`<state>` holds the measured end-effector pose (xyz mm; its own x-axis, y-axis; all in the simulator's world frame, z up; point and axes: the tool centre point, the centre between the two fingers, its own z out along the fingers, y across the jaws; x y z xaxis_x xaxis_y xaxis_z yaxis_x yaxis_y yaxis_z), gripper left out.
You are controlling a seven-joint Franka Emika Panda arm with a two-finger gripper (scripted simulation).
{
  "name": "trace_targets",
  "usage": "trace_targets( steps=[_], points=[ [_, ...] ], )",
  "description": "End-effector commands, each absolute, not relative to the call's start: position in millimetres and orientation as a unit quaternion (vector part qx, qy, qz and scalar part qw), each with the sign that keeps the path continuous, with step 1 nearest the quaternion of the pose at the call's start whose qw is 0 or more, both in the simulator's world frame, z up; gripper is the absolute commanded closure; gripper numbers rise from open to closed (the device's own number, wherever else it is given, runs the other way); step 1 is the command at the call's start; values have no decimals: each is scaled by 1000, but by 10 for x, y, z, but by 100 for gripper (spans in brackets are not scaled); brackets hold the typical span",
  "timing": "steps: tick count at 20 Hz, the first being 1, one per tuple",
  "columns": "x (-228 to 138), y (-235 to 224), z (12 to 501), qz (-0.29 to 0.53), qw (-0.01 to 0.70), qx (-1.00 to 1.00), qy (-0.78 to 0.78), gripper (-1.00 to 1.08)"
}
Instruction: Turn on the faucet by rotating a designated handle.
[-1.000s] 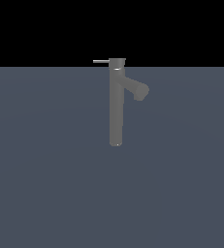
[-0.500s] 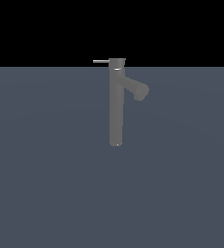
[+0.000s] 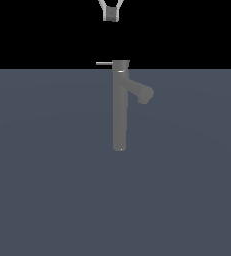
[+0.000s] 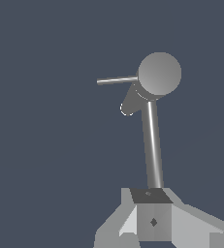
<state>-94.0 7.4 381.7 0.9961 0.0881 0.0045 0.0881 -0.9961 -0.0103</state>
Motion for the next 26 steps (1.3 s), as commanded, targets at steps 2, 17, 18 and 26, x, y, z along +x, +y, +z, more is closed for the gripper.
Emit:
trace_targets(
  steps=[2, 17, 18, 26],
  points=[
    [-676, 124, 3648, -2, 4, -999, -53, 108],
    [242, 332, 3093, 0, 1, -996, -85, 108],
    [277, 340, 3074, 0, 1, -996, -86, 108],
    [418, 376, 3006, 0, 0, -996, -90, 108]
  ],
)
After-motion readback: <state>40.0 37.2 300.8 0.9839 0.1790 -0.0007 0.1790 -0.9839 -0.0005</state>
